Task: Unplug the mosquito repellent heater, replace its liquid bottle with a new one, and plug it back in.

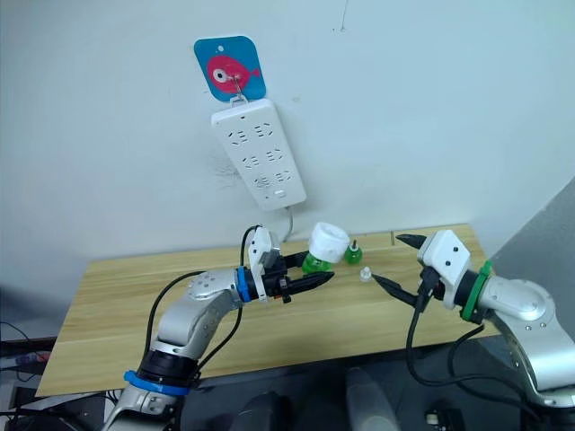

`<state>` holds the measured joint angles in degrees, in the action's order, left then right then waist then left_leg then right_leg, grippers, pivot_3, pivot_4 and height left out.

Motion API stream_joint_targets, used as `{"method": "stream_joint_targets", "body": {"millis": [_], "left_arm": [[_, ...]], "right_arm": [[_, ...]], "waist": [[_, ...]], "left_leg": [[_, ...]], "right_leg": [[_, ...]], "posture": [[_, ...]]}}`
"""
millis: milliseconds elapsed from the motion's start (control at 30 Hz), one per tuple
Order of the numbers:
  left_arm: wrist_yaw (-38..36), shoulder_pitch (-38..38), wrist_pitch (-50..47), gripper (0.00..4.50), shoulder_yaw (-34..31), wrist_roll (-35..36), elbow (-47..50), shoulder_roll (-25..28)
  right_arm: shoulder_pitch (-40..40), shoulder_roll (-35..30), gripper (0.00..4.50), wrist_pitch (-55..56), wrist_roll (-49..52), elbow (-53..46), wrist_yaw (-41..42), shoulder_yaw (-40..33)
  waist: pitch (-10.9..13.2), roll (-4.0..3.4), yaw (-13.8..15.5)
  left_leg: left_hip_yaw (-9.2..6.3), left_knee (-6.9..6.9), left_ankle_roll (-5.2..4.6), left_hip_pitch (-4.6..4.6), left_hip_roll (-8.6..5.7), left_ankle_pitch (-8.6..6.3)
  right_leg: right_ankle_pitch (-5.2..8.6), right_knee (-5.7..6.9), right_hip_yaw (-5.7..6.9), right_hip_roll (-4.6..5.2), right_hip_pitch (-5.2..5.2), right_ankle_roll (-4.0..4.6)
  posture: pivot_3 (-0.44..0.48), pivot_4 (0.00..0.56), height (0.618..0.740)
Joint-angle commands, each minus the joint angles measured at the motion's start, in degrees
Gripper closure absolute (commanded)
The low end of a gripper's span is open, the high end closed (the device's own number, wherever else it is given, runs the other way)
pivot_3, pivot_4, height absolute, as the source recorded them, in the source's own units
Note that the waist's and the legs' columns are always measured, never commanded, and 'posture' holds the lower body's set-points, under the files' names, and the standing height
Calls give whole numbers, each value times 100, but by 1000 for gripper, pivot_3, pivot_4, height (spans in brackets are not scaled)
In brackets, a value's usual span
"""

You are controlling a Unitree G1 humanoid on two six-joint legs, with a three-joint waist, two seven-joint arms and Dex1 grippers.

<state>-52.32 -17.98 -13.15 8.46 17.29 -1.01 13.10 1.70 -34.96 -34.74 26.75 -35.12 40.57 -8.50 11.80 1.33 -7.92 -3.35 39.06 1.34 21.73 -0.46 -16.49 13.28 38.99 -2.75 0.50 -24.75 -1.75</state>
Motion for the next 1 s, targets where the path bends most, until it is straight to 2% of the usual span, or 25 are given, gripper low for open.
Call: {"method": "stream_joint_targets", "body": {"millis": [33,200,333,800,1000], "left_arm": [[362,4,1008,2184,22,-374,-184,-170],[901,-125,1897,2184,-81,-731,-771,-368],[987,-163,2183,2184,-52,-774,-967,-388],[1186,-117,2587,2184,16,-866,-932,-396],[1157,-82,2618,2184,57,-826,-863,-402]], "right_arm": [[173,502,0,-898,854,-517,-811,-116],[672,1604,0,-1564,1384,-567,-1871,280],[960,2042,0,-1742,1410,-387,-2348,473],[1503,3048,0,-1714,1337,97,-3300,869],[1592,3237,0,-1612,1202,269,-3445,969]], "waist": [[0,0,-2],[-1,0,-22],[-1,0,-24],[-2,-1,-45],[-2,-1,-46]], "left_leg": [[2,0,0,0,-1,0],[14,-3,-1,-7,0,0],[13,-2,-1,-2,-1,0],[6,-3,-1,1,1,0],[1,-3,-1,1,0,-1]], "right_leg": [[0,-1,2,-2,1,0],[1,-6,4,-31,13,-1],[1,-10,10,-30,12,-1],[1,-13,16,-30,12,-2],[1,-14,16,-30,12,-2]], "posture": [[-238,170,740],[-245,172,740],[-245,172,740],[-227,171,740],[-226,172,740]]}}
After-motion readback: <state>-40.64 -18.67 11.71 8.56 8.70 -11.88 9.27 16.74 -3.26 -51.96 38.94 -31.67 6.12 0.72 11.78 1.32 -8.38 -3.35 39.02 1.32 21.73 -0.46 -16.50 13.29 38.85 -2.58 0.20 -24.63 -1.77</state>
